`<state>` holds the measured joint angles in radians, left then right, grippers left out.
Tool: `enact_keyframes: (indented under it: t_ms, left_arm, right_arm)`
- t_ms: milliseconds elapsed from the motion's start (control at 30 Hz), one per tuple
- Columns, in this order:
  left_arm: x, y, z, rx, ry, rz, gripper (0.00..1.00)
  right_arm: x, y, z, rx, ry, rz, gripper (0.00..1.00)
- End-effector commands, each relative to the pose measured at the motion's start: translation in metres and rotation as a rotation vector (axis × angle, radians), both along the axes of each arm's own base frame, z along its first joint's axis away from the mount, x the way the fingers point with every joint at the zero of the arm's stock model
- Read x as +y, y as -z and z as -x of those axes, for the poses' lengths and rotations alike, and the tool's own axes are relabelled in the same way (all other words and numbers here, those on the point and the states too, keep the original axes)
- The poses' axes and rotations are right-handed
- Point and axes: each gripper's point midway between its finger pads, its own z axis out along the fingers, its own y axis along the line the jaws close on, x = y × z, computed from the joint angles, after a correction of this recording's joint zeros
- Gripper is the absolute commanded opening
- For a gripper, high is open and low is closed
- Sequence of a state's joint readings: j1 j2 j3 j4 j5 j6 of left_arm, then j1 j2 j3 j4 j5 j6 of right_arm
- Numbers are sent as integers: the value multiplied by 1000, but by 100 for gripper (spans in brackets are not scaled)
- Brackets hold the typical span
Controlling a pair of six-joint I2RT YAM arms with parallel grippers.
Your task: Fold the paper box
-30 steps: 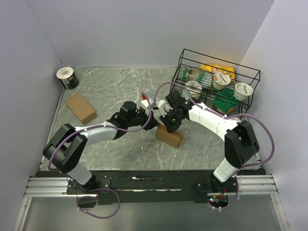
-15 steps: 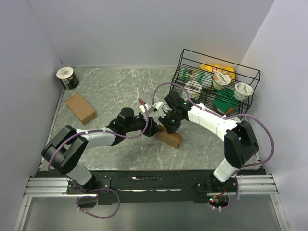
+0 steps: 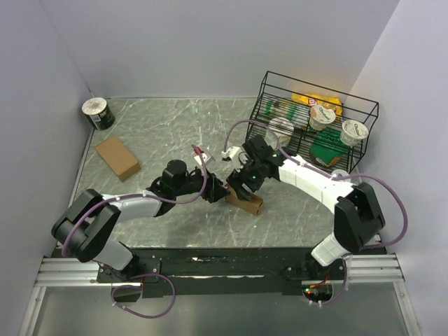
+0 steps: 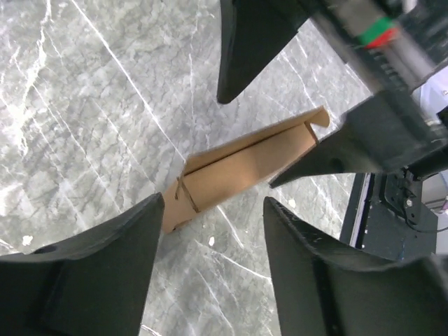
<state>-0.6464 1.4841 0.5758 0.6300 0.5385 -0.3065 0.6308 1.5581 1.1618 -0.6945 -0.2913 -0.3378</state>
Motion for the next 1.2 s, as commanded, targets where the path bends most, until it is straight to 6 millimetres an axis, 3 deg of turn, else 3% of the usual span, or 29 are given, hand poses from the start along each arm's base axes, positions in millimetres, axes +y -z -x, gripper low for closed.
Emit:
enact_keyframes:
  t_ms: [0,67,167,267,467,600,900,1167]
  left_arm:
    - [2,-27,2,-56,14,68,67]
    - [4,-25,1,-54,9,59,70]
    - [6,-25,1,-55,11,58,72]
    - [6,-25,-1,-66,16,40,70]
    - [6,-28,-8,-106,21,-4,61]
    - [6,-29,-12,-116,22,-3,60]
    - [2,-31,-15,-117,37,17,58]
    - [2,-31,-17,-123,33,9,54]
  right_arm:
    - [10,-44,-3,-109,43,-130,87]
    - [5,-59,-2,-144,86,-153,98]
    - [-7,-78,3,-167,193,-174,99]
    - [-27,-82,15,-143,325,-152,97]
    - [-60,-57,52,-30,520,-98,67]
    - [-69,-48,65,10,601,-98,48]
    - [-67,-38,61,17,627,-89,35]
    - [-60,-34,52,9,632,-97,33]
